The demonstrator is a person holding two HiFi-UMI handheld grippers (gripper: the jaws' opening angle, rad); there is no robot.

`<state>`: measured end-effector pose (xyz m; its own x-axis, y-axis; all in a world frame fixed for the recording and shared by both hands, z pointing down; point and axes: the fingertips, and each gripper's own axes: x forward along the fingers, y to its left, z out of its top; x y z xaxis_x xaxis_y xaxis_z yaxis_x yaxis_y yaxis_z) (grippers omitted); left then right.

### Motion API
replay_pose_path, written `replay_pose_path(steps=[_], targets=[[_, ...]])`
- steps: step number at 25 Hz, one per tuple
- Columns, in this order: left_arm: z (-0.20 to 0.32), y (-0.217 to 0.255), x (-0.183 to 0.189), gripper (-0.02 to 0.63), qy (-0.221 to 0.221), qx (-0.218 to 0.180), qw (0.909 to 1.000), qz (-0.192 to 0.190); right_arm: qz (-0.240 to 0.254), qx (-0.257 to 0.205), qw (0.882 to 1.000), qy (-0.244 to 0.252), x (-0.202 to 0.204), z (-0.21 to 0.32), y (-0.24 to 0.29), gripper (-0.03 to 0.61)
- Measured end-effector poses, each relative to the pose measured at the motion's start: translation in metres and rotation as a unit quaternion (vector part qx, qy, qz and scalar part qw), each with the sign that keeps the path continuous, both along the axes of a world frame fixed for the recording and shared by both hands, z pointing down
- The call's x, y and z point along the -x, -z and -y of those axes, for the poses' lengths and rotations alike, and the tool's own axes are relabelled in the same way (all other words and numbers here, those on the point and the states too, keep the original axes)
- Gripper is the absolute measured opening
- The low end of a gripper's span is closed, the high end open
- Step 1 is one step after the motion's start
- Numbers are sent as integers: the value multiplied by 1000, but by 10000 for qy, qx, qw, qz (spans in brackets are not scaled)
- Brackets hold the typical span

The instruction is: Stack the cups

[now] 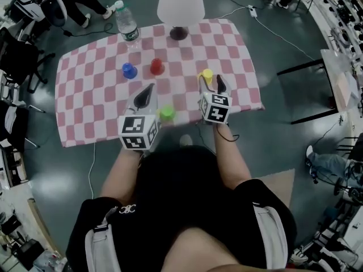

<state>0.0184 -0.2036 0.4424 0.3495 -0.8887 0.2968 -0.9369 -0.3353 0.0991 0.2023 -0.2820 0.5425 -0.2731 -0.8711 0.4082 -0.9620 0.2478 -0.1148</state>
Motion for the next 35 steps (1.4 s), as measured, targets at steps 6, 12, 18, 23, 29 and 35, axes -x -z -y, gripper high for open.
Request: replay_pose_path(steps=[6, 12, 18, 23, 29, 35], targets=[[5, -5, 2, -2, 424, 61, 9990, 88, 11, 459, 9989, 126, -4, 23, -46, 253], [5, -10, 7, -2, 780, 110, 9968, 159, -120, 890, 9957, 232, -7, 34, -91, 253], [2, -14, 14, -2, 1080, 166, 9938, 200, -243, 1285, 9908, 355, -7, 40, -128, 253], [2, -13, 19, -2, 1250, 157, 9918, 218, -328, 1499, 9873, 419, -6, 43, -148, 253], [1, -12, 22, -2, 1318, 131, 9909, 228, -340, 1667, 9850, 283, -9, 45, -164, 253], [-1, -10, 27, -2, 1311, 98, 9911, 227, -371, 1407, 9892, 196, -11, 48, -152, 252]])
